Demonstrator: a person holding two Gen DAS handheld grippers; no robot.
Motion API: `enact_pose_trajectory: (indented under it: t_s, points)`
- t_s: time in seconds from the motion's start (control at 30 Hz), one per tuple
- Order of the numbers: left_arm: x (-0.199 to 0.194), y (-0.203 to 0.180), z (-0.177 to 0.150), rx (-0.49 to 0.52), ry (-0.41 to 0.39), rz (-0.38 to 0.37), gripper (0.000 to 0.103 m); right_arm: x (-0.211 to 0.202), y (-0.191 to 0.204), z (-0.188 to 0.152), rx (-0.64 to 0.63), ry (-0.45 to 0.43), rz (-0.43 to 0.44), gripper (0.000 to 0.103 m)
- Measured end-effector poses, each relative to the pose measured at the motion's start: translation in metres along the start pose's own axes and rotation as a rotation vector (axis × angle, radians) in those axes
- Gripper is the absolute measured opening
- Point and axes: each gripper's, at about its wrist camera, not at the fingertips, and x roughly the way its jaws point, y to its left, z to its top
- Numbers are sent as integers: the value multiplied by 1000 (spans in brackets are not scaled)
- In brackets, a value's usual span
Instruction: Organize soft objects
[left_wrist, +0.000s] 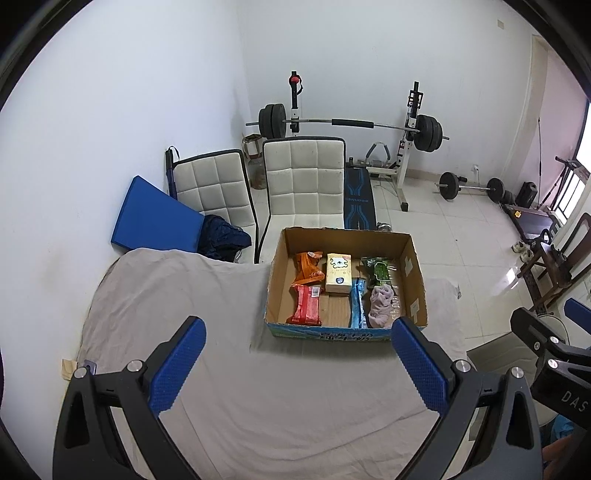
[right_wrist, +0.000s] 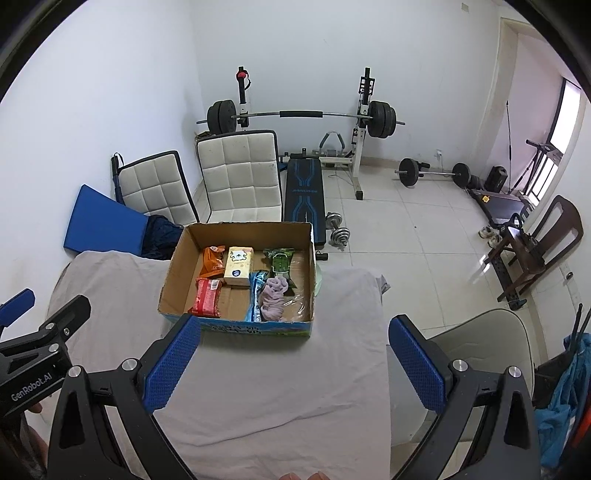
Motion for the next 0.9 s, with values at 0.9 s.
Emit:
enact_pose_trajectory:
  t_s: [0.9]
  points:
    - [0, -2, 1, 8, 0, 5, 103, 5, 2, -7, -5, 6, -11, 103]
